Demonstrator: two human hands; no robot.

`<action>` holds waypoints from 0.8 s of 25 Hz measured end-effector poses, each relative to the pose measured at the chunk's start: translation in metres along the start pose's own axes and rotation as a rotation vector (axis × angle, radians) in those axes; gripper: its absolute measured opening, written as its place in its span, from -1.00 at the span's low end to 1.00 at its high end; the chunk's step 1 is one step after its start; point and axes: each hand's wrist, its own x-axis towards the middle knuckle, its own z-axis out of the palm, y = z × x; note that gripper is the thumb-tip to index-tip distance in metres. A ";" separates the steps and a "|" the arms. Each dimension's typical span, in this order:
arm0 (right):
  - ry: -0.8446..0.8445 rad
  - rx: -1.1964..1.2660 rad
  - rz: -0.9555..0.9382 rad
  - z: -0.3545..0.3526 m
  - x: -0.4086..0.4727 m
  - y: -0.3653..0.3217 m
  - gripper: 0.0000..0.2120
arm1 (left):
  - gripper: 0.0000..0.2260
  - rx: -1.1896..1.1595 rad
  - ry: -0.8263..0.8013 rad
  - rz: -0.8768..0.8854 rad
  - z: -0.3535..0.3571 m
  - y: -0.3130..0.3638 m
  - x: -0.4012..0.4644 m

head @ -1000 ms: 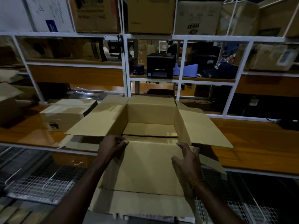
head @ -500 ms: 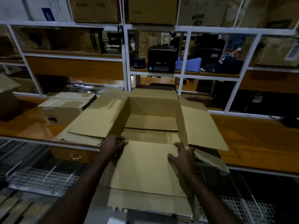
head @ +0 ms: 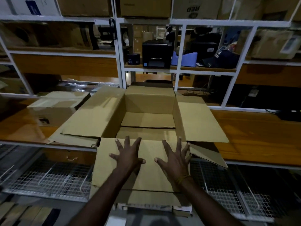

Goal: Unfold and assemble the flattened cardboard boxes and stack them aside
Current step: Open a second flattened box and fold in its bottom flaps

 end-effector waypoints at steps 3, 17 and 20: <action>-0.039 -0.018 0.017 -0.002 0.007 -0.010 -0.16 | -0.07 -0.024 -0.015 0.004 -0.005 -0.008 0.014; 0.223 0.096 -0.111 -0.017 -0.002 0.062 -0.49 | -0.17 0.105 0.063 0.276 0.031 0.084 0.000; 0.223 0.080 -0.089 -0.033 0.011 0.100 -0.48 | -0.24 0.069 0.119 0.373 0.046 0.131 0.002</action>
